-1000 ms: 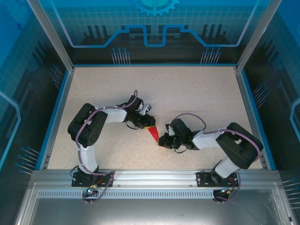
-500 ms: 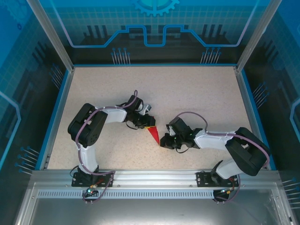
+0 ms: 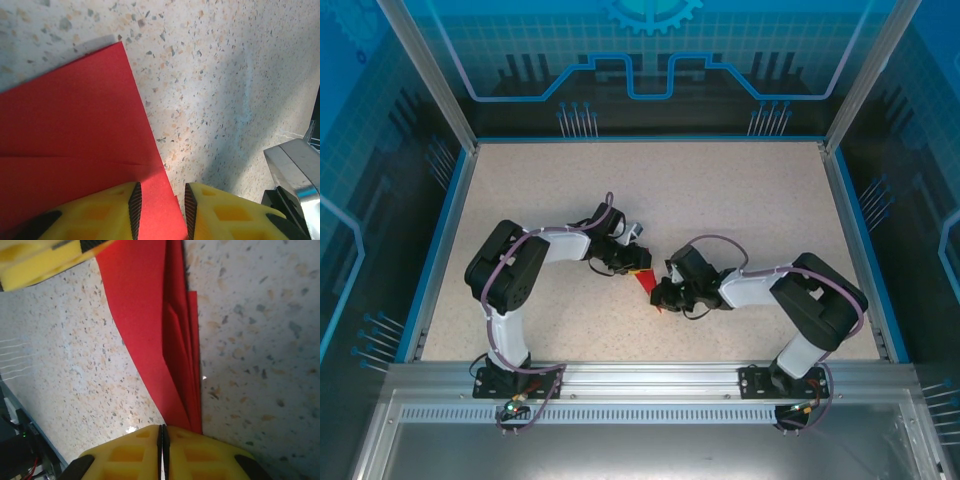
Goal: Fold a paper plane with a square sheet of paper (pick it up from the middle)
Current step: Fold the wing for the fifth time at the center of the table.
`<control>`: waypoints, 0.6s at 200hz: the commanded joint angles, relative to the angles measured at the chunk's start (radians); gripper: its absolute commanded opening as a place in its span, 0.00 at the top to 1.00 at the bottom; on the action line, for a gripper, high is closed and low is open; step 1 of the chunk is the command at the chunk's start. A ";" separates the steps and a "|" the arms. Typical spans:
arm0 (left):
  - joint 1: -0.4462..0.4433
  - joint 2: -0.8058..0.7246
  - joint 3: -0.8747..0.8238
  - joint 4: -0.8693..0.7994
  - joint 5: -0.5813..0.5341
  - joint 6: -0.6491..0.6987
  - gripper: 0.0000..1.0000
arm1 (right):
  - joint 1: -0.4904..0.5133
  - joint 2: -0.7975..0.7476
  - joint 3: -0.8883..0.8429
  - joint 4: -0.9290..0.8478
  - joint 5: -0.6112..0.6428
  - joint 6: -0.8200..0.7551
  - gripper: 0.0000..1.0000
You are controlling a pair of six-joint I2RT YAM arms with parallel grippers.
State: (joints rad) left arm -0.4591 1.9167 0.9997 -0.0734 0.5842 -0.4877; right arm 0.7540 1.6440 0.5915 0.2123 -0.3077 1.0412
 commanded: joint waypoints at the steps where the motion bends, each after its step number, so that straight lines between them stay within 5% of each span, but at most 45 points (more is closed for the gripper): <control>1: 0.008 0.065 -0.021 -0.055 -0.080 0.040 0.67 | 0.023 0.034 -0.102 -0.018 -0.010 0.032 0.88; 61: 0.008 0.064 -0.023 -0.057 -0.085 0.044 0.66 | 0.040 -0.114 -0.191 -0.119 -0.012 -0.017 0.88; 120: 0.007 0.048 -0.022 -0.062 -0.072 0.043 0.65 | 0.029 -0.230 -0.065 -0.196 0.056 -0.052 0.86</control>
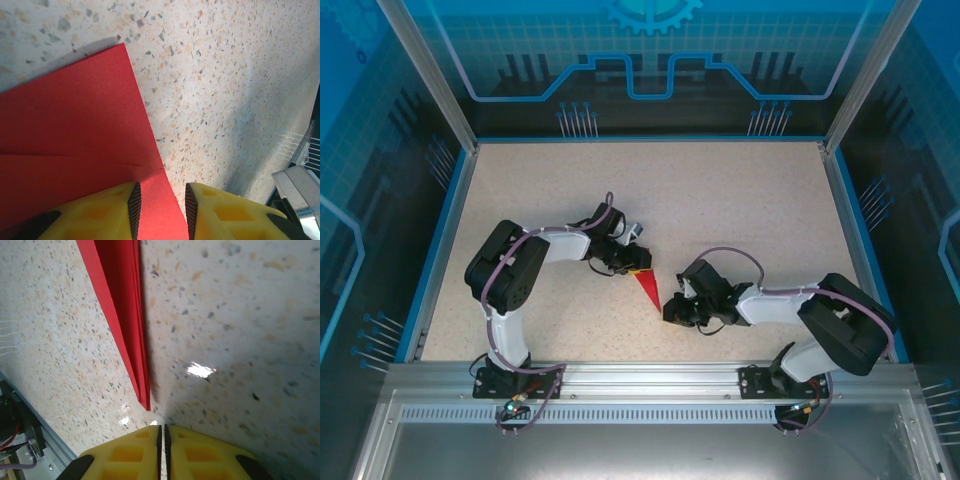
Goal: Fold a paper plane with a square sheet of paper (pick it up from the middle)
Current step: Fold the wing for the fifth time at the center of the table.
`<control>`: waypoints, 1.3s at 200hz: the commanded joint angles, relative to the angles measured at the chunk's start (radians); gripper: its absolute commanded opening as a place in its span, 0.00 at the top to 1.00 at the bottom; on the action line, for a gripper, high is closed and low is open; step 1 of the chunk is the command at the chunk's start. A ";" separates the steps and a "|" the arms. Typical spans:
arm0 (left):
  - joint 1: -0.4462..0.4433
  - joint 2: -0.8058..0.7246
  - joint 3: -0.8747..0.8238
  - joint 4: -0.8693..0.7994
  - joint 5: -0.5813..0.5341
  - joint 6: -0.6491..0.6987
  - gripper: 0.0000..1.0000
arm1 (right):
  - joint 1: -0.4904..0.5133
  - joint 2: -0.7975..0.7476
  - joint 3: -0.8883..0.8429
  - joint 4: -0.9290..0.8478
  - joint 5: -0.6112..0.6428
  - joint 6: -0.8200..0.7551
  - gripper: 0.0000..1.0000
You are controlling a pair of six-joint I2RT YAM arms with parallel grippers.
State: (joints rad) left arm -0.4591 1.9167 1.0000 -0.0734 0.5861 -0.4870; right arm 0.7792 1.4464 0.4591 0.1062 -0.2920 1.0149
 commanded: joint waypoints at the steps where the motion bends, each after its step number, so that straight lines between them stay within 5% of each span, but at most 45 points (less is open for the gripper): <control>1: 0.007 0.047 -0.023 -0.062 -0.074 0.042 0.65 | 0.004 -0.031 0.069 -0.087 0.040 -0.026 0.86; 99: 0.007 0.044 -0.020 -0.047 -0.073 0.028 0.65 | -0.037 0.224 0.149 0.111 0.018 0.014 0.87; 143: 0.053 0.031 -0.026 -0.007 -0.127 0.034 0.64 | -0.037 0.211 0.066 0.060 0.000 0.006 0.91; 260: 0.230 0.045 0.020 0.091 -0.034 0.055 0.57 | -0.036 0.185 0.073 0.061 -0.063 -0.016 0.90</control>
State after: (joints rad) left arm -0.2756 1.9293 0.9985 0.0170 0.6262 -0.4698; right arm 0.7452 1.6314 0.5449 0.2989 -0.3222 1.0195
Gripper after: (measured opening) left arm 0.426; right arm 0.094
